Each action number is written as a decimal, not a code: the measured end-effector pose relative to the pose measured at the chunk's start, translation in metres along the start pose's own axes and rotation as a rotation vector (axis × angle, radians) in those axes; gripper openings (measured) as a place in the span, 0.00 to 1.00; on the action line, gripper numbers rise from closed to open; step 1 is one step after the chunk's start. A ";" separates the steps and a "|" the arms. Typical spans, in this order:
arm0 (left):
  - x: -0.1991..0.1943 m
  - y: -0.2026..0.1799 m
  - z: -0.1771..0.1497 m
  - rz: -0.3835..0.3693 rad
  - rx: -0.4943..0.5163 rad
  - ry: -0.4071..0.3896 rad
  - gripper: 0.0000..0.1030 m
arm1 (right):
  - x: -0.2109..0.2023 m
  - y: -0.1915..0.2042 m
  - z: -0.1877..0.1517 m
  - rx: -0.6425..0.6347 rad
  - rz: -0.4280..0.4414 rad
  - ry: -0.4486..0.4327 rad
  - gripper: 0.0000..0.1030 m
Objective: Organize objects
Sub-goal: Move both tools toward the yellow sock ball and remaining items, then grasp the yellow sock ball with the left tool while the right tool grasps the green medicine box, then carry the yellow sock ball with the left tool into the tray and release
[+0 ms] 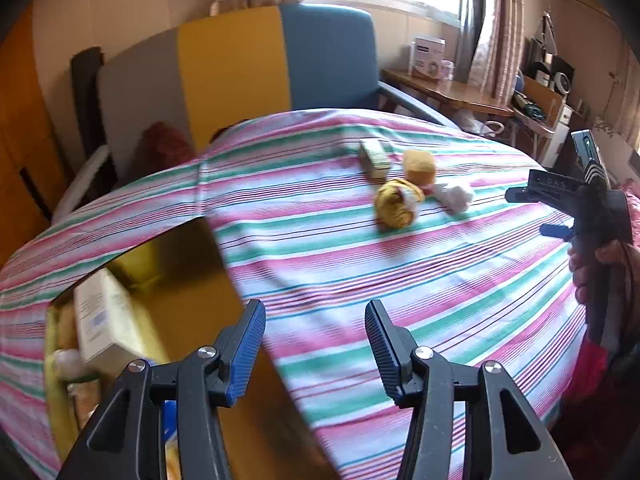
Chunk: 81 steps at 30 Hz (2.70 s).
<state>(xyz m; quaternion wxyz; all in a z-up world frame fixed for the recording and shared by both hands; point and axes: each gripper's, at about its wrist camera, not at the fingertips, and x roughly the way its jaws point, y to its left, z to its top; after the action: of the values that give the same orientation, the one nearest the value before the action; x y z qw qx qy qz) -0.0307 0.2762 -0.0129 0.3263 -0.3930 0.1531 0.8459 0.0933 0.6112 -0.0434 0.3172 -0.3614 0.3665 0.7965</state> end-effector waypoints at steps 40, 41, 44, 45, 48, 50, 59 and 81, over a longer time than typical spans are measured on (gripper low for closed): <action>0.153 -0.064 0.076 -0.249 -0.098 0.128 0.35 | 0.015 0.007 0.001 0.013 0.073 0.062 0.96; 0.145 -0.062 0.071 -0.252 -0.094 0.122 0.35 | 0.014 0.009 0.000 0.001 0.072 0.059 0.96; 0.117 -0.050 0.054 -0.264 -0.113 0.125 0.36 | 0.014 0.017 -0.004 -0.043 0.071 0.058 0.96; 0.110 -0.047 0.051 -0.265 -0.122 0.124 0.36 | 0.014 0.020 -0.005 -0.060 0.069 0.054 0.95; 0.078 -0.030 0.039 -0.269 -0.134 0.098 0.36 | 0.016 0.031 -0.012 -0.124 0.064 0.060 0.88; 0.063 -0.024 0.034 -0.268 -0.134 0.081 0.36 | 0.019 0.043 -0.018 -0.175 0.076 0.080 0.79; 0.015 0.018 0.028 -0.244 -0.168 -0.004 0.36 | 0.045 0.140 0.012 -0.433 0.083 0.040 0.65; -0.012 0.076 0.003 -0.160 -0.287 -0.032 0.36 | 0.135 0.204 0.009 -0.732 -0.065 0.196 0.29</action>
<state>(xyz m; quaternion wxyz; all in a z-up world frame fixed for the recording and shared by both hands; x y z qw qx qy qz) -0.0774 0.2160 -0.0016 0.3356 -0.4330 -0.0064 0.8365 -0.1395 0.5428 -0.0761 0.1554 -0.5368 0.0746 0.8259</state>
